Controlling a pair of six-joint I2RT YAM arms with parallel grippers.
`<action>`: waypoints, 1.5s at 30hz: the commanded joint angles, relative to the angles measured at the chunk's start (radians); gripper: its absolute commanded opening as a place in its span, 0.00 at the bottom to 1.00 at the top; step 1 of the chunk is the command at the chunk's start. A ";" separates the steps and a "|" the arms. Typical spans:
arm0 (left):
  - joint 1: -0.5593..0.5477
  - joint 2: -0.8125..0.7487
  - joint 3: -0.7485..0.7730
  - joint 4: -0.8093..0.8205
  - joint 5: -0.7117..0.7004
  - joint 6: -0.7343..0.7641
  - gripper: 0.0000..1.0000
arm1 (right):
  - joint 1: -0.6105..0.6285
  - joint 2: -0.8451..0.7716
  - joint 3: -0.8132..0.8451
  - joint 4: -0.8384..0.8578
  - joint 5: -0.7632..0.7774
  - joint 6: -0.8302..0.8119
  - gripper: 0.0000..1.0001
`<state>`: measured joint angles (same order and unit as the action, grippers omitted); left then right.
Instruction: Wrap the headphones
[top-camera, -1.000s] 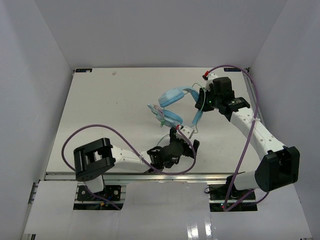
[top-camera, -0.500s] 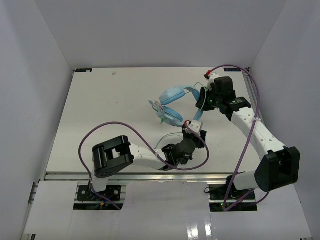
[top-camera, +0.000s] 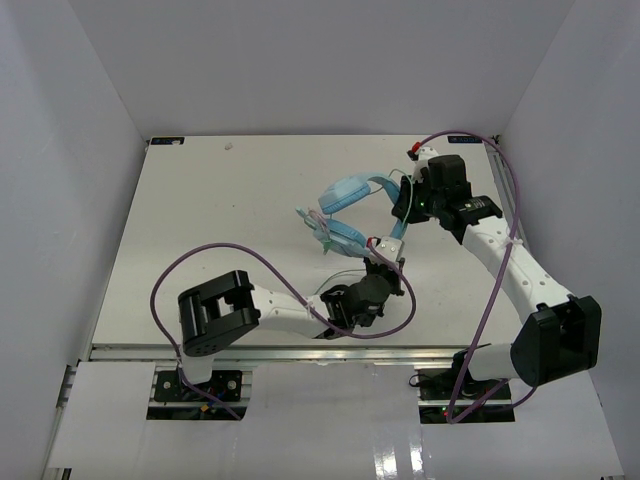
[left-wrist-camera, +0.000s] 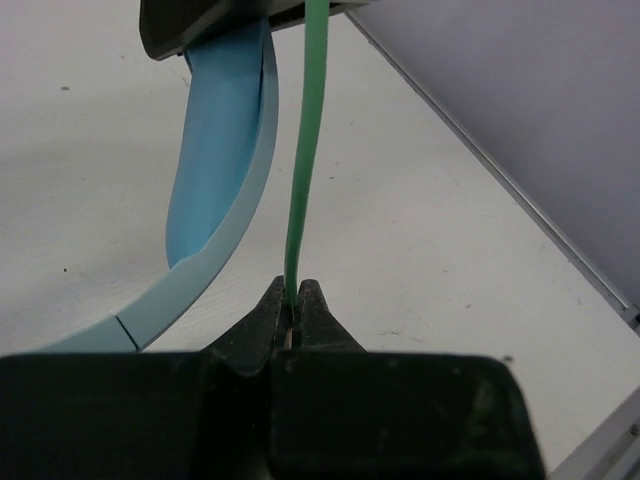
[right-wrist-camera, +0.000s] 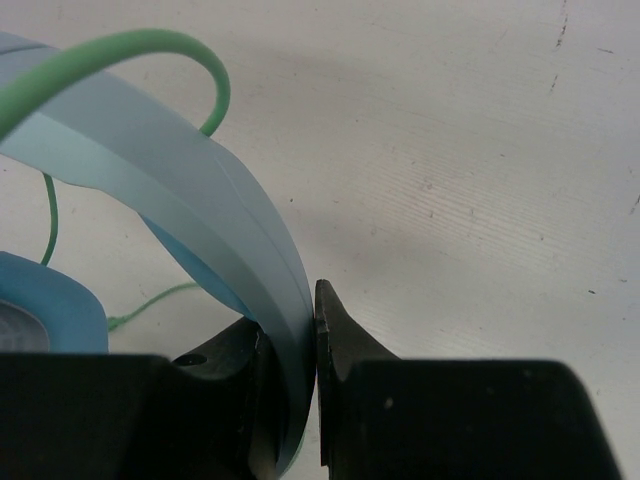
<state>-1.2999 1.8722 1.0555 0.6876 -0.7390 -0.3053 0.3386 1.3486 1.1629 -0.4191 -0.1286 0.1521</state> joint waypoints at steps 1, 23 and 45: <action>-0.002 -0.159 -0.012 -0.081 0.117 -0.062 0.00 | 0.002 -0.046 0.008 0.062 0.008 0.013 0.08; -0.004 -0.557 -0.058 -0.465 0.357 -0.228 0.00 | -0.004 -0.034 -0.046 0.106 0.023 -0.065 0.08; -0.009 -0.561 -0.166 -0.542 0.397 -0.246 0.00 | -0.121 0.027 0.134 0.001 -0.283 0.087 0.08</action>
<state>-1.3045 1.3369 0.8902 0.1739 -0.3079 -0.5654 0.2234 1.4075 1.2340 -0.4479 -0.2790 0.1613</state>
